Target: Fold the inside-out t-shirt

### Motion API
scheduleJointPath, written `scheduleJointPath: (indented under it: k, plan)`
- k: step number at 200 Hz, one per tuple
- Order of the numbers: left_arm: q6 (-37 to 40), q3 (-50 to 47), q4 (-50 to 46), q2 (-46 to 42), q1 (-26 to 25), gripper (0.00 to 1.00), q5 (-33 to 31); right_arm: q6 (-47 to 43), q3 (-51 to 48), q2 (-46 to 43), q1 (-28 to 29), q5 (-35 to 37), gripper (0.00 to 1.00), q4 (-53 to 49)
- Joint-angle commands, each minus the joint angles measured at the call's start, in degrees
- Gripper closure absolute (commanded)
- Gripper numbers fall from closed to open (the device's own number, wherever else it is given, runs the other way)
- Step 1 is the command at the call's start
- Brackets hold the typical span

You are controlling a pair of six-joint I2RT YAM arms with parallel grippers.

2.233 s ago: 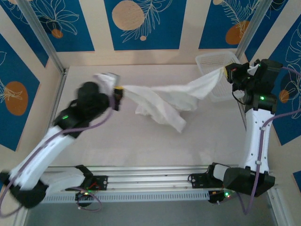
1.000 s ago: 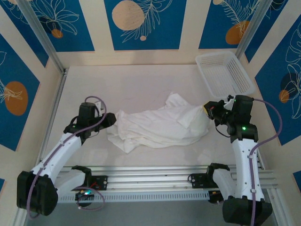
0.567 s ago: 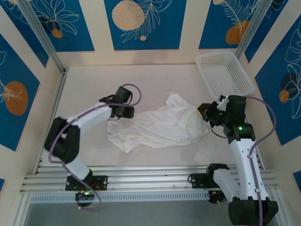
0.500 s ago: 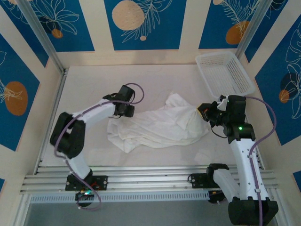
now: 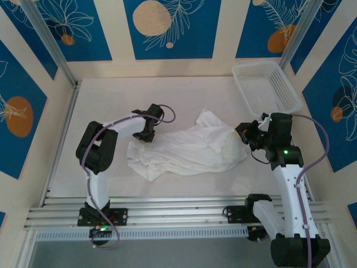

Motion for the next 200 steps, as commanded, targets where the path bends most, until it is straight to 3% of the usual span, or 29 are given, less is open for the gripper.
scheduleJointPath:
  k: [1,21,46,76,111,150,174,200]
  plan:
    - [0.1,-0.7,0.8,-1.5,3.2,0.73,-3.1,-1.8,2.8,-0.4,0.1,2.7,1.00,-2.9]
    - [0.0,-1.0,1.5,-3.0,5.0,0.80,-1.0,-1.9,3.2,-0.4,-0.2,2.4,1.00,-3.1]
    - [-0.9,-2.2,3.1,-5.5,7.8,1.00,5.0,-2.0,3.5,-0.5,-0.9,2.5,1.00,-3.8]
    - [-2.2,-5.1,6.0,-10.7,11.0,1.00,13.9,-2.1,4.5,-0.5,-2.9,0.9,1.00,-4.3]
    - [-8.1,-6.1,9.2,-23.5,17.4,1.00,31.7,-0.7,9.7,0.6,-5.9,-1.7,1.00,-2.2]
    - [-16.2,5.3,13.7,-37.8,27.4,1.00,48.5,3.8,31.8,7.9,-13.6,-6.9,1.00,0.3]
    - [-23.1,11.1,16.8,-42.1,33.4,1.00,54.4,7.9,43.9,11.9,-17.1,-8.7,1.00,1.1]
    - [-25.8,11.5,18.9,-44.7,35.8,1.00,57.1,10.7,46.4,13.2,-18.3,-12.2,1.00,3.9]
